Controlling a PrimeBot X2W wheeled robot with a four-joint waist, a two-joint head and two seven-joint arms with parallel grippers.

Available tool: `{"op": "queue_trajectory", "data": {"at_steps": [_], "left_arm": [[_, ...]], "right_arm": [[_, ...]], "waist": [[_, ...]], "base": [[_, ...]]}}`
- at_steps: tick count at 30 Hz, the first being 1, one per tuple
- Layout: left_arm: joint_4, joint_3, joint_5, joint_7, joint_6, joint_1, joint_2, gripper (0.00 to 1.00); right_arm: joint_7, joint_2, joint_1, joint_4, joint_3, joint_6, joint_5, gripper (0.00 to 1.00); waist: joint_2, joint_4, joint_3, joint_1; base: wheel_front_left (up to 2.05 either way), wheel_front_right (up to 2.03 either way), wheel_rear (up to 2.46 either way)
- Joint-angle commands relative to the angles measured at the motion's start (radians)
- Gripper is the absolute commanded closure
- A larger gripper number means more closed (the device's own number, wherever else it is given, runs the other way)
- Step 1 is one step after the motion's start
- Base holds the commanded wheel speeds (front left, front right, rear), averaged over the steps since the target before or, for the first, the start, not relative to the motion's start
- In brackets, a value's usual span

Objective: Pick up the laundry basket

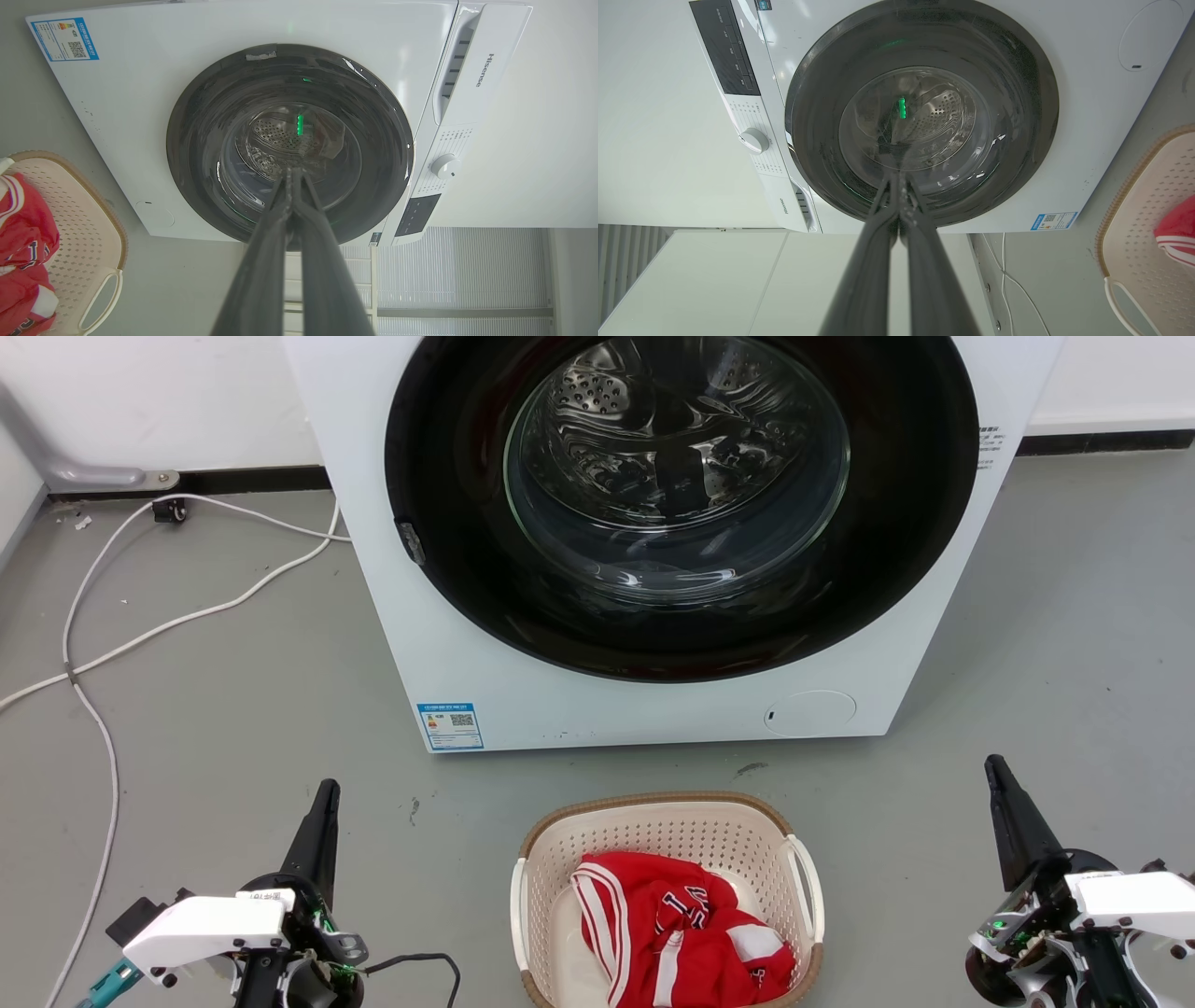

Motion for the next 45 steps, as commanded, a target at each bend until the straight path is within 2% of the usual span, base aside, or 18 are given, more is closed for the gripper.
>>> {"op": "queue_trajectory", "data": {"at_steps": [1, 22, 23, 31, 37, 45], "left_arm": [[0.001, 0.004, 0.000, 0.003, -0.003, -0.010, -0.001, 1.00], [0.001, 0.005, 0.001, 0.004, -0.003, -0.010, -0.002, 1.00], [0.000, 0.001, 0.000, 0.000, 0.000, 0.000, -0.001, 0.00], [0.006, -0.002, 0.029, -0.026, 0.001, 0.024, -0.004, 0.00], [-0.021, 0.010, 0.133, -0.055, 0.004, 0.026, -0.004, 0.00], [-0.076, -0.002, 0.293, -0.092, 0.032, 0.033, -0.004, 0.00]], "right_arm": [[0.001, -0.002, -0.010, 0.001, 0.000, 0.000, 0.004, 1.00], [0.001, -0.002, -0.010, 0.001, 0.000, 0.000, 0.004, 1.00], [0.000, 0.000, 0.000, 0.000, 0.000, 0.000, 0.000, 0.00], [-0.026, 0.002, 0.023, 0.022, 0.010, 0.000, -0.037, 0.00], [-0.056, 0.001, 0.028, -0.010, 0.010, 0.000, -0.167, 0.00], [-0.093, 0.001, 0.042, -0.062, 0.025, 0.000, -0.342, 0.00]], "waist": [[0.0000, 0.000, 0.000, 0.0000], [0.0000, 0.000, 0.000, 0.0000], [0.0000, 0.000, 0.000, 0.0000], [0.0000, 0.000, 0.001, 0.0000], [0.0000, -0.001, 0.003, 0.0000], [0.0000, -0.002, 0.006, 0.0000]], "base": [[0.00, 0.00, 0.00], [0.00, 0.00, 0.00], [0.00, 0.00, 0.00], [0.00, 0.00, 0.00], [0.00, 0.00, 0.00], [0.00, 0.00, 0.00]]}}
